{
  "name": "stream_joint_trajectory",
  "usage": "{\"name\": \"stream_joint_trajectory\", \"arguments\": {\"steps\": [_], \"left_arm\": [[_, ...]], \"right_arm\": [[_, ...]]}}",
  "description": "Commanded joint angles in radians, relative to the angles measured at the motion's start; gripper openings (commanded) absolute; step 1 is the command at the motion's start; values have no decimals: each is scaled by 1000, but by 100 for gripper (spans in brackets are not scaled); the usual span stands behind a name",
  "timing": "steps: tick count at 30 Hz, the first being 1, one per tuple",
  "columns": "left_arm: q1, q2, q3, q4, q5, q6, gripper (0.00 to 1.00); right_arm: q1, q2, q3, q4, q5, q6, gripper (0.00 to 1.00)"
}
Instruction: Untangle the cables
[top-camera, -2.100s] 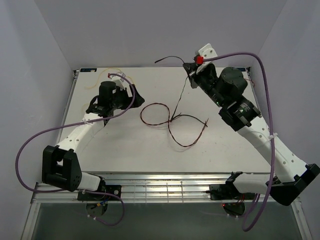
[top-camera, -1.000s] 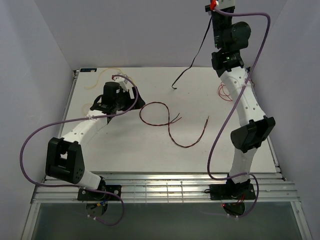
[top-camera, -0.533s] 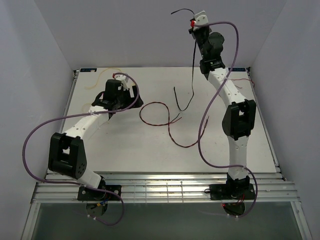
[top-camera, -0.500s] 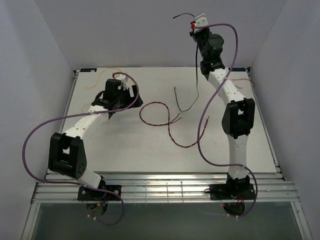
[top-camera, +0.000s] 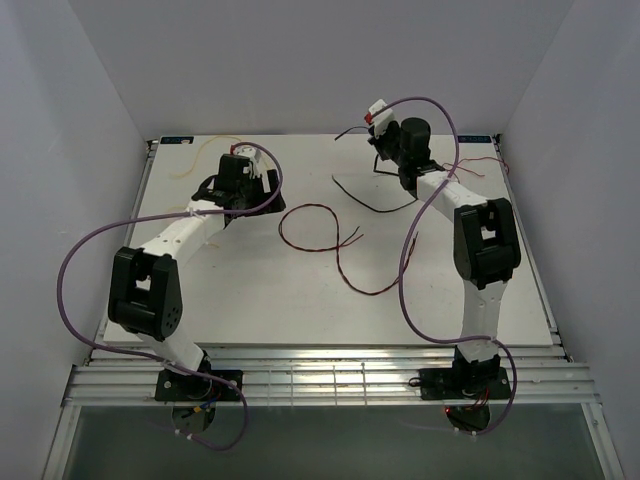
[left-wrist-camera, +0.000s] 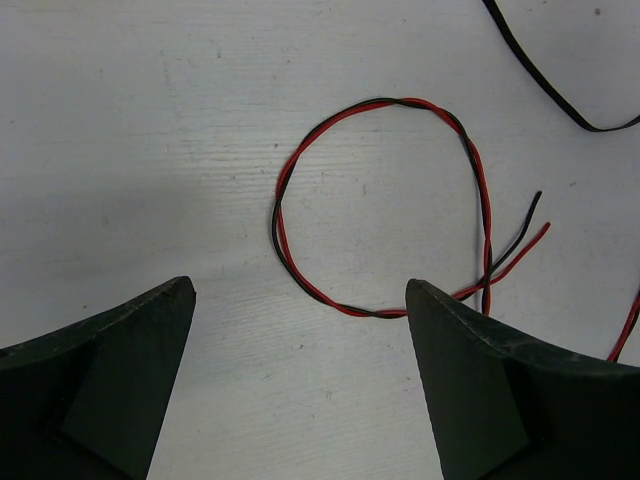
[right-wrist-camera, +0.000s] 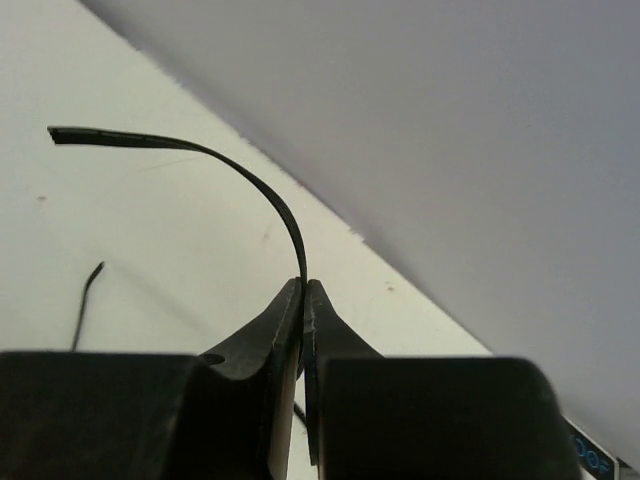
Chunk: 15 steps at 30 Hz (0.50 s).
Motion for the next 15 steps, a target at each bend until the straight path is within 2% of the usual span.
{"name": "stream_joint_trajectory", "arguments": {"steps": [1, 7, 12, 15], "left_arm": [[-3, 5, 53, -8, 1, 3, 98], [-3, 21, 62, -14, 6, -11, 98], [-3, 20, 59, -14, 0, -17, 98], [-3, 23, 65, -14, 1, -18, 98]], "right_arm": [[11, -84, -16, -63, -95, 49, 8], [19, -84, -120, -126, -42, 133, 8], [36, -66, -140, -298, -71, 79, 8], [50, -58, -150, -340, -66, 36, 8]]}}
